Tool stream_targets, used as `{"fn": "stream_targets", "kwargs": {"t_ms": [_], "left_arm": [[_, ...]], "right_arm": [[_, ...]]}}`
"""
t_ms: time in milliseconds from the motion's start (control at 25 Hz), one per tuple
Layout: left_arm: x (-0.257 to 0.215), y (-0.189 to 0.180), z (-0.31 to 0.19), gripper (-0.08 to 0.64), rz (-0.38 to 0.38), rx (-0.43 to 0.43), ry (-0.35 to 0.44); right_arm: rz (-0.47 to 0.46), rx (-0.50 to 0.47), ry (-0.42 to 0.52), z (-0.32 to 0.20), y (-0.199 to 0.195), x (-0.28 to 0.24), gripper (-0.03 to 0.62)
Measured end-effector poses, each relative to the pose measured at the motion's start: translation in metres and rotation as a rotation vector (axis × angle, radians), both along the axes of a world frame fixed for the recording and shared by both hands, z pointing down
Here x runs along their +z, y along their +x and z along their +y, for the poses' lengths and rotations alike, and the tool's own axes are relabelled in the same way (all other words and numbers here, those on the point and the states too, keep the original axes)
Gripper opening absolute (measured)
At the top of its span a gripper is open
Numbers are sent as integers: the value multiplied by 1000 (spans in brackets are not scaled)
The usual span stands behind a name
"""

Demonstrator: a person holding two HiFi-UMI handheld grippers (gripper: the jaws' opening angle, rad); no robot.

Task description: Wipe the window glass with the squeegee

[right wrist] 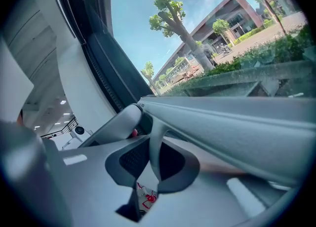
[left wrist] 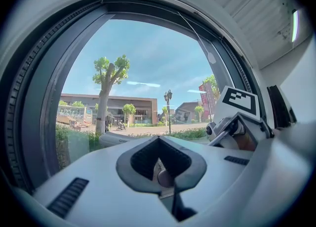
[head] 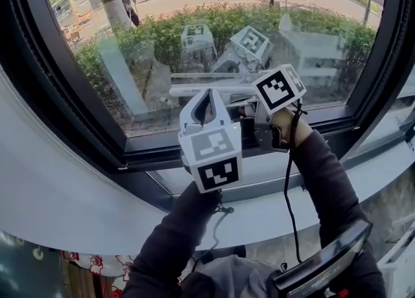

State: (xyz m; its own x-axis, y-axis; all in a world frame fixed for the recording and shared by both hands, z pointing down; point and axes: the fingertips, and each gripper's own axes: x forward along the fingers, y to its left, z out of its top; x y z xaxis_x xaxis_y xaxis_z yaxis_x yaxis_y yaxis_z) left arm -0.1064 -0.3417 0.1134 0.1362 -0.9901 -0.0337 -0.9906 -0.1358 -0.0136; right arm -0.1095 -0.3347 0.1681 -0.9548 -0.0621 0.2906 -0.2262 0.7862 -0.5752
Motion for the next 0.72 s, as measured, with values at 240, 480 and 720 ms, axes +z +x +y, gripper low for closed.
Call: {"fn": "stream_targets", "kwargs": {"t_ms": [240,480,720], "left_arm": [[27,-8,4,-5,1,-10,-28],[43,-6,-1,-5,5,-2,-71],[48,-8,1,-5,7,-6,-72]], "right_arm": [[23,4,-31,7,-7,28,31],[41,8,-69,6,-6,47,31],[50,11,-73,8,-7,53,28]]}}
